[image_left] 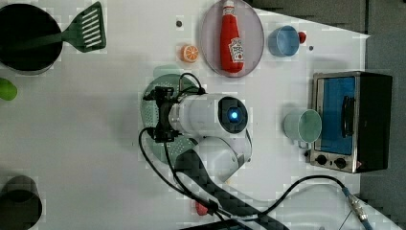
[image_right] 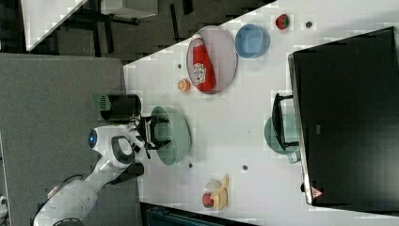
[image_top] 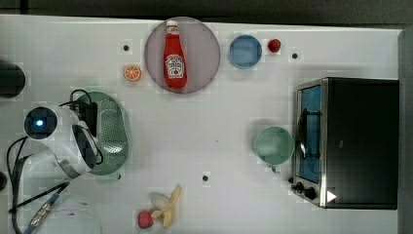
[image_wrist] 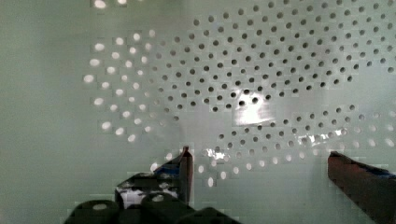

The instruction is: Drag strainer right to left.

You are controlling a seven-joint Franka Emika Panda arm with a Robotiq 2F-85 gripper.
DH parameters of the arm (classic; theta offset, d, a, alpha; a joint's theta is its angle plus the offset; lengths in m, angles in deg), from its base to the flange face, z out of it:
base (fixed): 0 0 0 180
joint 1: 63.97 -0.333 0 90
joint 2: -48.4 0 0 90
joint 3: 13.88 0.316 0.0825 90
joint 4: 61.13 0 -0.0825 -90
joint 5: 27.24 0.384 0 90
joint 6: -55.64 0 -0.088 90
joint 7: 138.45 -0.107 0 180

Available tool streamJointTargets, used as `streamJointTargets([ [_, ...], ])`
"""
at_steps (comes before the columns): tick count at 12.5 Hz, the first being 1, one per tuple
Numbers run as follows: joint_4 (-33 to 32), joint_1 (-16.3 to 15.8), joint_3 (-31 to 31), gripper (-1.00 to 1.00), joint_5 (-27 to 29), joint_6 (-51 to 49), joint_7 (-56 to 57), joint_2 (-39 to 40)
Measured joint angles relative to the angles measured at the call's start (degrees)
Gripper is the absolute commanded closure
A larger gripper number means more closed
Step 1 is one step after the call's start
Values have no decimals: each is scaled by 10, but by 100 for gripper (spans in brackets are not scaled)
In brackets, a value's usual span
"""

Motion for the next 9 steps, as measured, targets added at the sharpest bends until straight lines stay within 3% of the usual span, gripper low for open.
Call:
streamJointTargets([
  [9,40,-20,9,-100,24,-25,-8,33],
])
